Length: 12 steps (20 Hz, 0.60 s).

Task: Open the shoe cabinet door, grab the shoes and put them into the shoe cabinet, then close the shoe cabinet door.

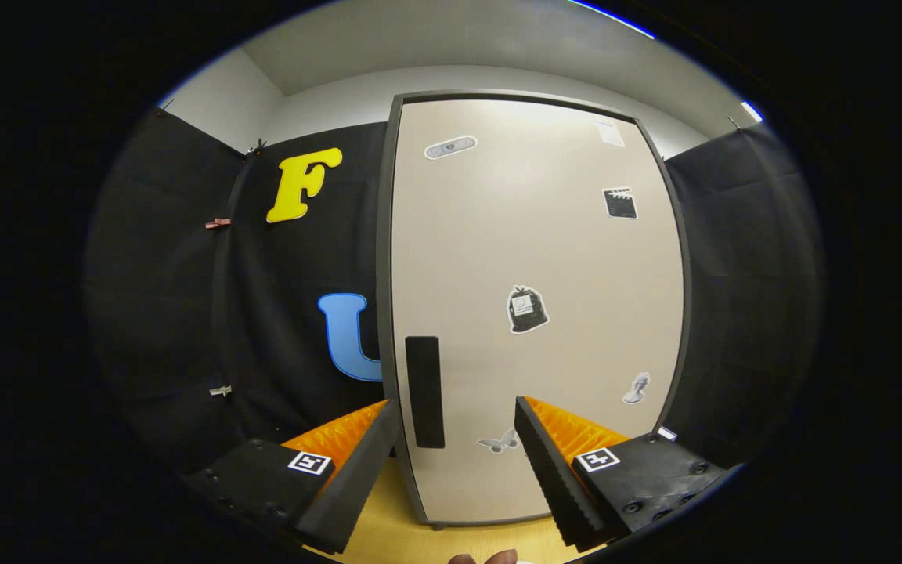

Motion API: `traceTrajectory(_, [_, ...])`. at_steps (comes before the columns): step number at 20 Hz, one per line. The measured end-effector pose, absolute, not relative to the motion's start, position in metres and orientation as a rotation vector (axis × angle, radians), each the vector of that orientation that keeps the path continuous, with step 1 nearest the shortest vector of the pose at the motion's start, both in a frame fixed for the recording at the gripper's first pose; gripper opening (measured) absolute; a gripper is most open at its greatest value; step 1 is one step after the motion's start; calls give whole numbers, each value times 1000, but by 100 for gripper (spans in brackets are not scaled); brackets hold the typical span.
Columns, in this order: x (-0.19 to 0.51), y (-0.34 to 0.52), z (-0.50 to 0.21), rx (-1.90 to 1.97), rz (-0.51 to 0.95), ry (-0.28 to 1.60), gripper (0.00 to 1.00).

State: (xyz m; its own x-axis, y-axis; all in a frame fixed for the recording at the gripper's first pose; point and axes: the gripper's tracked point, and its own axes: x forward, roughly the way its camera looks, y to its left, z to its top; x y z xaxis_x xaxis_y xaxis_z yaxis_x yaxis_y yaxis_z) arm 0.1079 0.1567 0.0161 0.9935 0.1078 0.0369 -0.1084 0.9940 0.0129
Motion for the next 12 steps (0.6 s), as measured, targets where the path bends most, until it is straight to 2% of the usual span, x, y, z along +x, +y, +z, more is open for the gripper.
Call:
traceTrajectory(9, [181, 188, -13, -11, 113, -7, 95])
traceTrajectory(11, [192, 188, -16, -19, 91, -6, 87])
traceTrajectory(12, [191, 185, -15, -15, 62, -7, 71])
